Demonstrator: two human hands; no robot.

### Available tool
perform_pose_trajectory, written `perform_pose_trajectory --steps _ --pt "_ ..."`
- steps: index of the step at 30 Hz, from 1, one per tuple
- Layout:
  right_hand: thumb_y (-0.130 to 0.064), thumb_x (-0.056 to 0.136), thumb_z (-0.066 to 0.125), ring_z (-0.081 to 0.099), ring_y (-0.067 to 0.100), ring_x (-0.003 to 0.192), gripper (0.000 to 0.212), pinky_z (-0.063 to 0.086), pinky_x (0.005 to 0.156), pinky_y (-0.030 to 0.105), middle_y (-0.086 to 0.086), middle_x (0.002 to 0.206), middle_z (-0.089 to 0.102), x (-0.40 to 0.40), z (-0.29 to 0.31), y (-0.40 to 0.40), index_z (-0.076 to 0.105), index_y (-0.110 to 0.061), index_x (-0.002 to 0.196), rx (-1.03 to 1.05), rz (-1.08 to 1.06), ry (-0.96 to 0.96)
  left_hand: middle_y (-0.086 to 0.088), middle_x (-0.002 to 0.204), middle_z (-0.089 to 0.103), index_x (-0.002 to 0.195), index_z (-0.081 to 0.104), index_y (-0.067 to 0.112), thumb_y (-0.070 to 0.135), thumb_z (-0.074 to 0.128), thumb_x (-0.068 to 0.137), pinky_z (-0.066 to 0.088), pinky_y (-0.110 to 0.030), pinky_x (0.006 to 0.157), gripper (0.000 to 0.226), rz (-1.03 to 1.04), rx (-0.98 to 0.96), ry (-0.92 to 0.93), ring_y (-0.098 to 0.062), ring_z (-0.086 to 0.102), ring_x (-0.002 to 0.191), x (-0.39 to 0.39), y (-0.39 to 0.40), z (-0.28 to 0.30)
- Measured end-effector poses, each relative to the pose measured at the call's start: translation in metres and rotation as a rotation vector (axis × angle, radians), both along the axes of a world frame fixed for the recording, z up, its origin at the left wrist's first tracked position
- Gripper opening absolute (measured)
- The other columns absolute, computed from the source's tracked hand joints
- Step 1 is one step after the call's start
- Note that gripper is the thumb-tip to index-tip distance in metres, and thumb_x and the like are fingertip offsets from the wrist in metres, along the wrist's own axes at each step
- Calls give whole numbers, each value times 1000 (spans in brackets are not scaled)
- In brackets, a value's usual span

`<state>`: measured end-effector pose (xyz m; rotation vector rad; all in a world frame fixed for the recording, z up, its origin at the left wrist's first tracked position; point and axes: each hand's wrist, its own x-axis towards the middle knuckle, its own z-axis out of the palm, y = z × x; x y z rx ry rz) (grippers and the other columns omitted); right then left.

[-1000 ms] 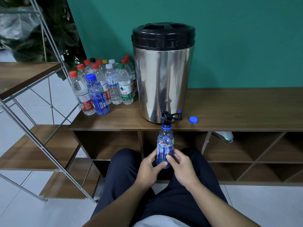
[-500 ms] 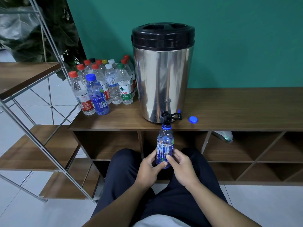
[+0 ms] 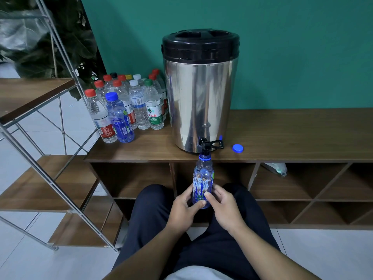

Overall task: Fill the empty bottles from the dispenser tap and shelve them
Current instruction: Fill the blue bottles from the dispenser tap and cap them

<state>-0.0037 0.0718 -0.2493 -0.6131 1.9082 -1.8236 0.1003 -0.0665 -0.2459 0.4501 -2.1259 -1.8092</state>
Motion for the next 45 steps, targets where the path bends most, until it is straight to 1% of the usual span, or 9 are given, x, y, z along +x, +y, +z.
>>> perform_pose_trajectory --steps 4,12,17,20,26,30,36,42,45 --pt "-5 110 62 74 21 126 36 57 110 57 0 132 79 0 -1 0 71 -22 140 -5 5 -9 4 143 76 155 64 25 2 75 105 53 -51 121 56 -6 -8 0 -19 70 137 0 0 0" --pt "-5 110 63 75 18 124 34 59 109 52 -2 130 80 1 2 0 72 -22 138 0 2 -21 4 142 77 155 64 24 1 75 105 54 -50 120 56 -2 4 1 -18 71 136 1 0 1" --pt "-6 110 63 75 17 124 33 59 109 50 -3 129 80 2 4 1 72 -23 137 4 4 -8 4 143 76 155 64 24 2 75 105 53 -52 121 57 3 -1 0 -19 70 137 1 0 0" --pt "-6 110 63 75 17 124 33 59 109 51 -3 129 80 2 4 1 73 -22 137 4 2 -14 3 145 76 156 63 24 2 76 105 53 -54 121 58 1 5 4 -20 70 138 0 0 0" --pt "-6 110 63 75 16 124 33 60 109 51 -4 129 80 2 4 1 73 -23 136 10 3 -6 4 144 76 155 63 23 2 76 105 54 -52 121 56 4 -3 -1 -19 70 137 1 0 0" --pt "-4 110 62 74 17 126 34 58 110 51 -3 131 79 1 4 1 72 -22 137 -1 3 4 3 144 76 156 63 24 4 76 105 53 -54 121 56 -2 -16 -3 -20 70 137 0 0 -1" --pt "-7 110 63 74 17 125 33 59 110 52 -4 131 79 1 3 1 72 -21 138 12 0 12 3 143 76 156 63 25 4 74 106 54 -52 119 55 -9 -19 -1 -20 71 136 1 0 0" --pt "-5 110 63 74 15 126 34 58 111 51 -5 131 79 0 1 0 72 -21 138 19 -7 20 2 140 77 153 66 28 5 75 105 55 -56 118 53 2 -19 -1 -23 72 133 0 -1 -2" --pt "-5 110 63 74 16 126 34 58 111 51 -4 132 79 0 0 0 72 -20 139 17 -10 18 3 142 77 154 65 27 5 75 105 54 -54 119 54 0 -18 0 -21 71 135 0 -1 -2"
